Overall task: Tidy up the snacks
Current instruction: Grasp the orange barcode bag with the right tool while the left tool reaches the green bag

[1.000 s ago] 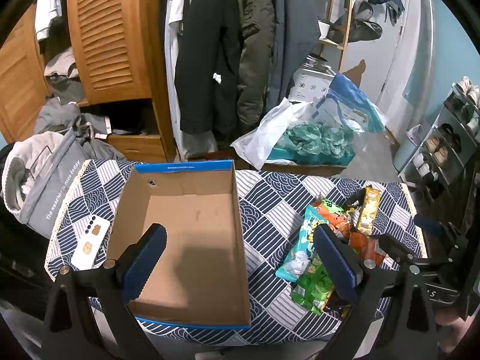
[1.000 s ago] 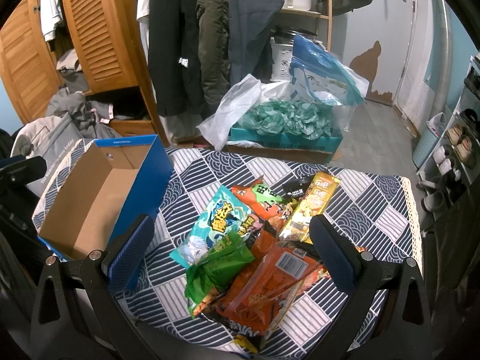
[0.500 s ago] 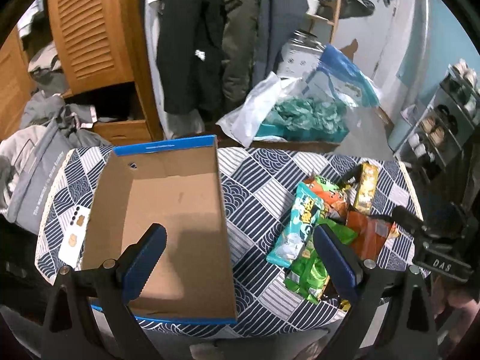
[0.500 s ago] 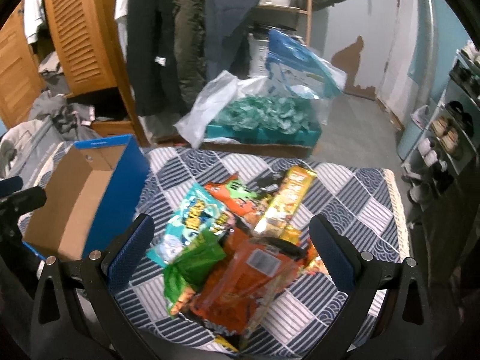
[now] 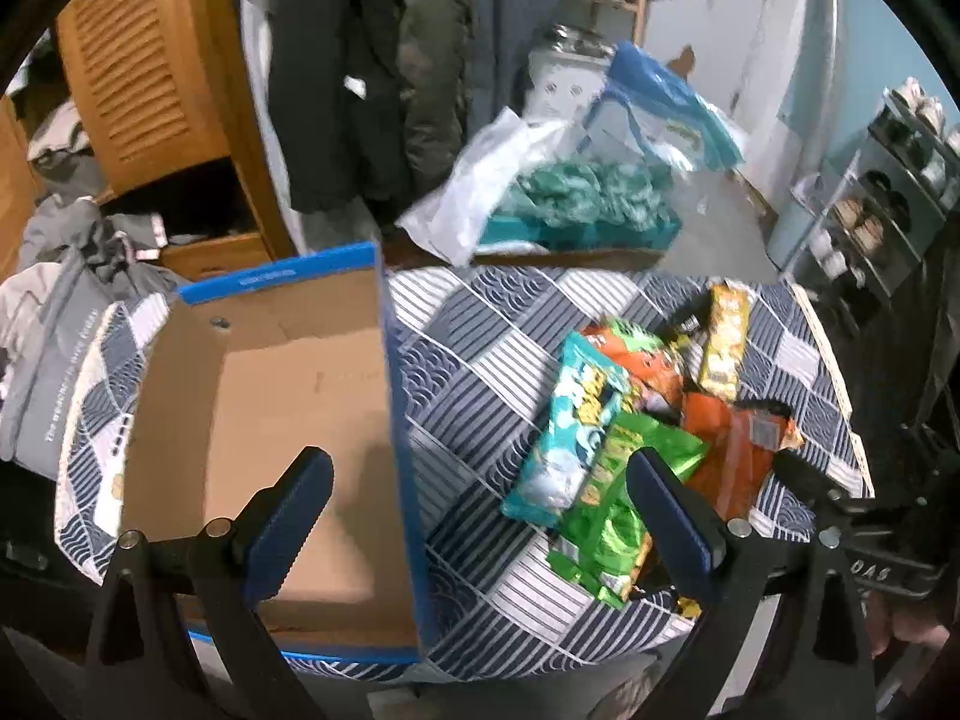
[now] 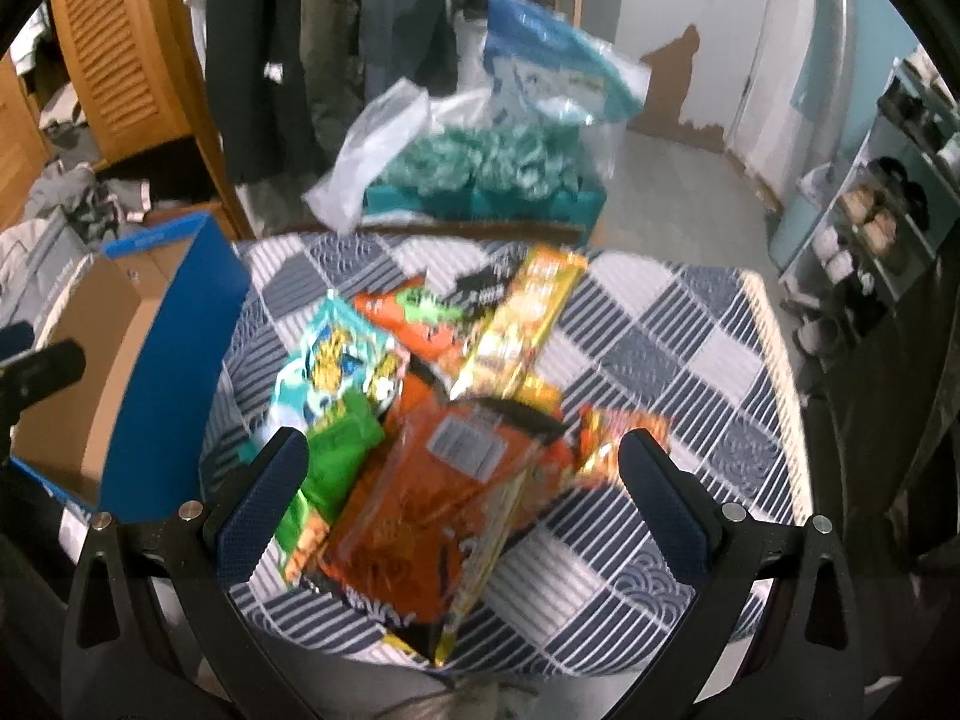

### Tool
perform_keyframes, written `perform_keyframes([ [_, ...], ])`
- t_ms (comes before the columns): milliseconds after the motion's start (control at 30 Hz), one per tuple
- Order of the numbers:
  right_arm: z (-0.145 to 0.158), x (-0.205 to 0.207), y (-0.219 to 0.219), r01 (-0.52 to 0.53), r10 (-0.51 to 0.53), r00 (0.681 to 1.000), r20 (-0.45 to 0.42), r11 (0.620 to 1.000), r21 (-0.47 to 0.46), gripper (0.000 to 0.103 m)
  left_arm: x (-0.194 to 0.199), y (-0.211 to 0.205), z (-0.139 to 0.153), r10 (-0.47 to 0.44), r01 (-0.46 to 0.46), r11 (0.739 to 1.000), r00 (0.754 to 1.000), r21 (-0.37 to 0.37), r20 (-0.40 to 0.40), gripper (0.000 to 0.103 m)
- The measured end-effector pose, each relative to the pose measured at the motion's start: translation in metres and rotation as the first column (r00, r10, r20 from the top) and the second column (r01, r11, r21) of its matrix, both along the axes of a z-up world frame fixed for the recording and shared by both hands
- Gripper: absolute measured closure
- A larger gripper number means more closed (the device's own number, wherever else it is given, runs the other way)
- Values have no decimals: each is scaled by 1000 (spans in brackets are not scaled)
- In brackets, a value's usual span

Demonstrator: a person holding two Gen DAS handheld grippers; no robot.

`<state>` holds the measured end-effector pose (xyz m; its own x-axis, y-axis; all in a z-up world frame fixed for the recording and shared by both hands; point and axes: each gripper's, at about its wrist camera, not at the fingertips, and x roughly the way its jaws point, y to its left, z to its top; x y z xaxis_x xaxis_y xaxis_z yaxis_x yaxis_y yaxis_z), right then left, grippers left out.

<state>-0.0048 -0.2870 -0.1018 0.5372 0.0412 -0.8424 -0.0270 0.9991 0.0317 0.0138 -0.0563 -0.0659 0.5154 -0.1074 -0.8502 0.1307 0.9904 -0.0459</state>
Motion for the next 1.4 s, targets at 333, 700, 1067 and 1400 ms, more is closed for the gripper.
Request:
perform_keyframes([
  [333, -30, 4, 12, -13, 13, 996, -88, 1000, -6, 2, 11, -16, -39, -12, 13, 1000, 996, 12, -91, 4],
  [700, -63, 20, 18, 11, -10, 982, -187, 1000, 3, 2, 22, -24, -66, -12, 14, 1000, 991, 15, -130, 4],
  [1067, -98, 33, 19, -11, 24, 962, -273, 999, 49, 24, 32, -32, -86, -33, 34, 999, 985, 4, -170, 4],
  [1400, -80, 30, -13, 34, -6, 974, -226, 992, 122, 53, 33, -48, -90, -82, 74, 996, 978, -51, -190, 4],
])
